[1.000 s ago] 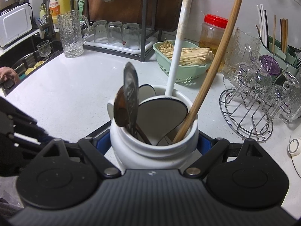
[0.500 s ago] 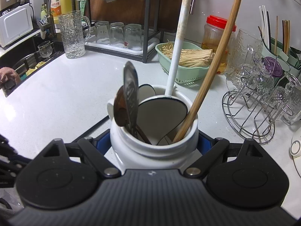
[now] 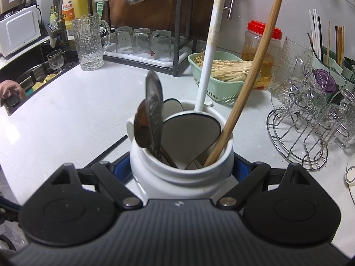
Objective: Organize utensils
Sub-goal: 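Lift the black chopstick upright and carry it over the jar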
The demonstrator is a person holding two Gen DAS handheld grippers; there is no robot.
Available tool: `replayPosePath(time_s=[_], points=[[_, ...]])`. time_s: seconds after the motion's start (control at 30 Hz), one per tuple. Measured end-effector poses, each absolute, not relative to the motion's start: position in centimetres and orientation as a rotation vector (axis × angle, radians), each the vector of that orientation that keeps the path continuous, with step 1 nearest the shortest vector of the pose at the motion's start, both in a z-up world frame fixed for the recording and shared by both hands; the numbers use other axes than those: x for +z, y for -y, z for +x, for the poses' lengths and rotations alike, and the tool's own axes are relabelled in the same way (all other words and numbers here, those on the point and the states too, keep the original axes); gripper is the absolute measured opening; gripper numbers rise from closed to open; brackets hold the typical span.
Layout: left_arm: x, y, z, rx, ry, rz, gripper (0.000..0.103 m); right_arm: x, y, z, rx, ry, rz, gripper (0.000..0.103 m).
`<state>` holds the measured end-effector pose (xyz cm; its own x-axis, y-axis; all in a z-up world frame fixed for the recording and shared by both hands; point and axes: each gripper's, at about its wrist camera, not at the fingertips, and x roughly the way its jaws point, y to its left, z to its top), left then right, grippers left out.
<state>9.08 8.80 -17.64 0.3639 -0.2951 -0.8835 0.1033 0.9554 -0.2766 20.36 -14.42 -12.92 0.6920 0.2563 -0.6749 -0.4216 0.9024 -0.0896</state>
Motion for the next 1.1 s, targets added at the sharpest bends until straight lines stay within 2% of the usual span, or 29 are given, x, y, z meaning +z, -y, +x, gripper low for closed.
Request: replayPosePath(time_s=[0.23,0.27,0.33,0.37,0.63,0.67,0.73,0.8,1.1], points=[[-17.7,-8.8,8.1,-0.281,-1.181,-0.203,0.009,-12.9,14.3,20.4,0.374,-0.71,-0.237,0.092],[-17.8,-8.8,8.2,-0.273,-1.185,-0.201,0.013,-12.9,14.3,20.4,0.371,-0.711,-0.234,0.092],[-17.9,-9.0,8.1,-0.261,-1.198,-0.198,0.038,-12.9,14.2,20.3,0.366,-0.709,-0.232,0.092],[-18.0,-9.0,8.1,-0.26,-1.199,-0.2,0.041,-13.0,14.2,20.3,0.364,-0.708,-0.231,0.092],[-19.1,-8.6,8.7,-0.274,-1.221,-0.224,0.038,-13.0,14.1,20.1,0.358,-0.708,-0.227,0.092],[-19.5,-8.6,8.8,-0.271,-1.235,-0.235,0.035,-13.0,14.2,20.2,0.36,-0.71,-0.228,0.092],[-20.2,-8.4,9.0,-0.257,-1.253,-0.232,0.017,-13.0,14.2,20.2,0.365,-0.713,-0.231,0.092],[-20.0,-8.2,9.0,-0.264,-1.241,-0.228,0.008,-12.9,14.3,20.3,0.373,-0.718,-0.238,0.092],[-15.5,-9.6,8.9,-0.172,-1.092,-0.235,0.007,-12.9,14.3,20.4,0.406,-0.719,-0.263,0.092]])
